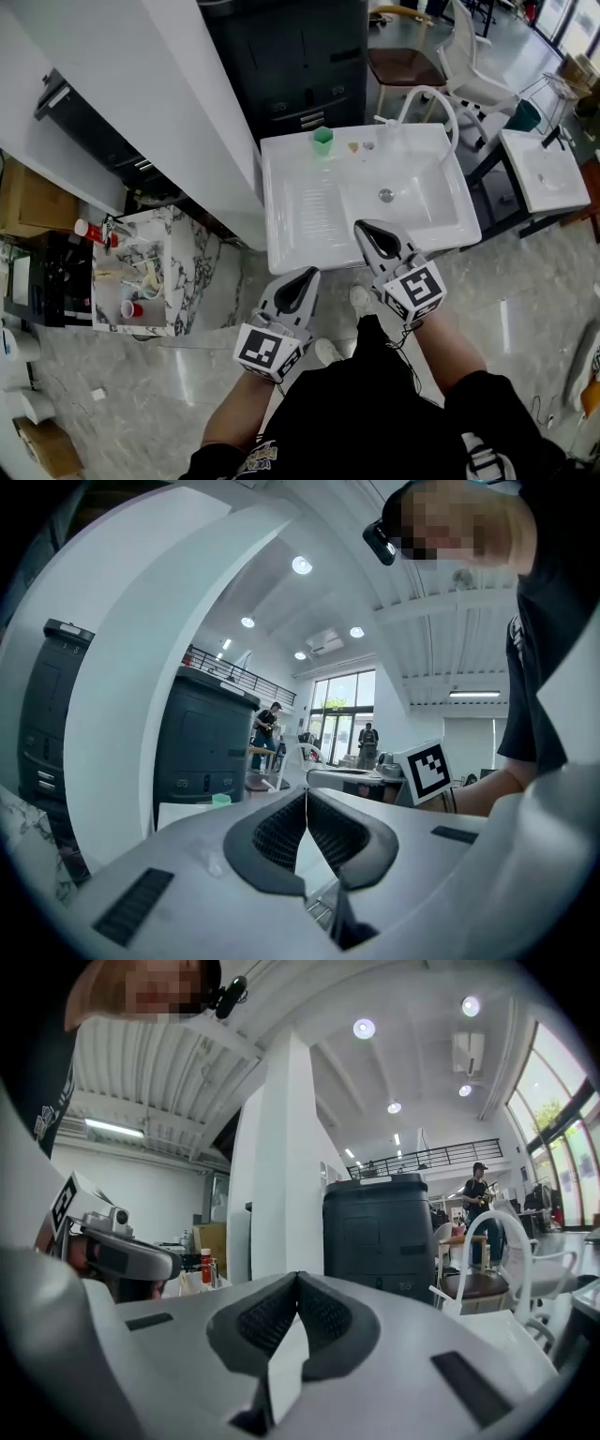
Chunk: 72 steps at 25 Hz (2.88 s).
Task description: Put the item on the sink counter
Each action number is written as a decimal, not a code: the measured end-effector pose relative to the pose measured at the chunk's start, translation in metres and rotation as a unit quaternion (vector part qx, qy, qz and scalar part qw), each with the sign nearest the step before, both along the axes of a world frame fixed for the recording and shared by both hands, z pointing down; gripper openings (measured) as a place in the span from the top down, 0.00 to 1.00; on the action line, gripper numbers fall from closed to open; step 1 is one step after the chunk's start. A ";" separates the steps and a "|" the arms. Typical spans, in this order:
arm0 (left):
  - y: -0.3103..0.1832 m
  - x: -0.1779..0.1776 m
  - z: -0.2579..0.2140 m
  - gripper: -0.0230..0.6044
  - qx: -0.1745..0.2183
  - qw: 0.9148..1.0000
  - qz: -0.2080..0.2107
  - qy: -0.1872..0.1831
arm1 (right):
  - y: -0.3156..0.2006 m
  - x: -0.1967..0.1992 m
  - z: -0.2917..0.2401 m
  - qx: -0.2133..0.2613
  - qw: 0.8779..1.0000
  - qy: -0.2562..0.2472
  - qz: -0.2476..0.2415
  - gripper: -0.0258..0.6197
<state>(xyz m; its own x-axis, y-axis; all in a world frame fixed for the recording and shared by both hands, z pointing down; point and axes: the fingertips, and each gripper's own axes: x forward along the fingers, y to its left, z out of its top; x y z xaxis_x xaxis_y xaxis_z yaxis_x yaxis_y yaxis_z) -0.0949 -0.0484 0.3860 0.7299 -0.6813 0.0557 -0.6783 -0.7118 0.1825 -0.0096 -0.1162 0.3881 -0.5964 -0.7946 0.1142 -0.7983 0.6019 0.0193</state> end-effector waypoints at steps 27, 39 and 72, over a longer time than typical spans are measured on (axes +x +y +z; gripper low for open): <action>0.043 0.064 0.002 0.94 -0.017 1.000 0.000 -0.001 | 0.090 0.044 -0.027 -0.023 0.999 -0.020 -0.037 0.88; 0.068 0.115 -0.007 0.94 -0.017 0.999 -0.046 -0.015 | 0.111 0.086 -0.036 -0.015 0.995 -0.038 -0.095 0.88; 0.072 0.127 -0.012 0.94 -0.011 0.998 -0.055 -0.016 | 0.117 0.092 -0.031 -0.022 0.993 -0.037 -0.110 0.88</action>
